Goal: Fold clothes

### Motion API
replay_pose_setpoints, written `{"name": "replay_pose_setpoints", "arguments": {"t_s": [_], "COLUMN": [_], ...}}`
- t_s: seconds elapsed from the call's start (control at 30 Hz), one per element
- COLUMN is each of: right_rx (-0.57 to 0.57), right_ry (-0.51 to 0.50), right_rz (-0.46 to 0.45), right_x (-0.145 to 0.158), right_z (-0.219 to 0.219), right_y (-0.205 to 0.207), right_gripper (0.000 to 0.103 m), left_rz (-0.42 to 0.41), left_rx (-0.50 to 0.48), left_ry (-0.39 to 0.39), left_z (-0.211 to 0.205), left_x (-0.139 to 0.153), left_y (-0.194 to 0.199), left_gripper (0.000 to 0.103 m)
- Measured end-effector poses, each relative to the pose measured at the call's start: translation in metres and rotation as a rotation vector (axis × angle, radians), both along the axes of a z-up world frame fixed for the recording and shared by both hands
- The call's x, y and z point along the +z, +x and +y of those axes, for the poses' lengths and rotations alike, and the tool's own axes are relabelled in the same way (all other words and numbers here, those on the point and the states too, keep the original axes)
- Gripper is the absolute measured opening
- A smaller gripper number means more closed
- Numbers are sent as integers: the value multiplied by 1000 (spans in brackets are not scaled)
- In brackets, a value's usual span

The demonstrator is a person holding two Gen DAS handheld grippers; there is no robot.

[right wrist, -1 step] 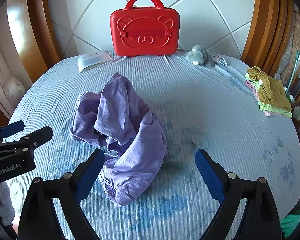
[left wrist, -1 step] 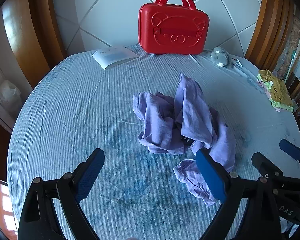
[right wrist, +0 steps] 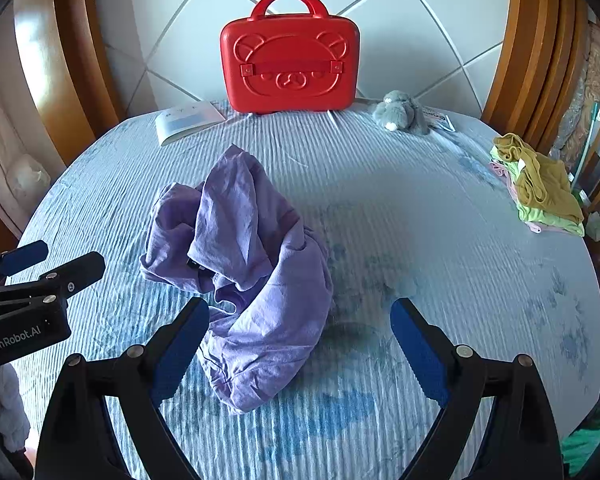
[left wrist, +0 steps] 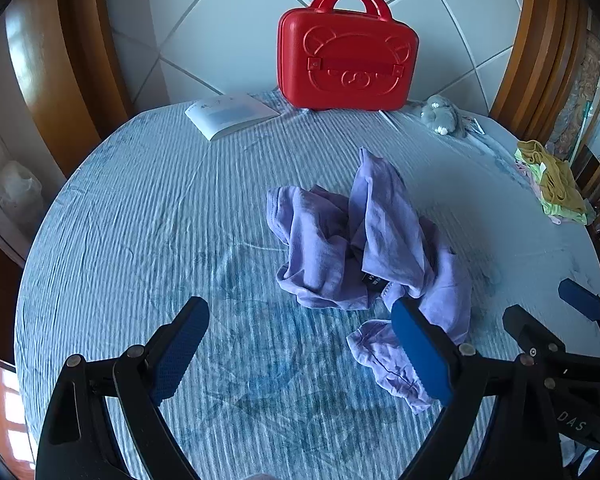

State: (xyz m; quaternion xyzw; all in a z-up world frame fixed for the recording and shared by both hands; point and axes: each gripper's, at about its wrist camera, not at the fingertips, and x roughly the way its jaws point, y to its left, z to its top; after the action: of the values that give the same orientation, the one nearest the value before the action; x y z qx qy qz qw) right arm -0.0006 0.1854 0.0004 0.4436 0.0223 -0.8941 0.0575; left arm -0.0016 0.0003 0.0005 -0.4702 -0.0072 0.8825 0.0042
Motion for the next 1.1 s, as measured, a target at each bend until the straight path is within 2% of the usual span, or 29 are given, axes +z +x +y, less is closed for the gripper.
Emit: {"name": "replay_pose_setpoints", "arguments": {"t_s": [0.33, 0.63, 1.1], "right_rx": [6, 0, 2], "right_ry": [5, -4, 3], "right_rz": [-10, 8, -6], "right_x": [1, 1, 0], "right_z": [0, -1, -1], "right_y": [0, 2, -2], "right_gripper": [92, 92, 92], "left_rz": [20, -6, 6], "left_rx": [0, 8, -11], "left_ry": [-33, -12, -28], "left_z": [4, -7, -3], "left_x": [11, -7, -5], "left_y": [-2, 0, 0], "left_gripper": [93, 93, 93]}}
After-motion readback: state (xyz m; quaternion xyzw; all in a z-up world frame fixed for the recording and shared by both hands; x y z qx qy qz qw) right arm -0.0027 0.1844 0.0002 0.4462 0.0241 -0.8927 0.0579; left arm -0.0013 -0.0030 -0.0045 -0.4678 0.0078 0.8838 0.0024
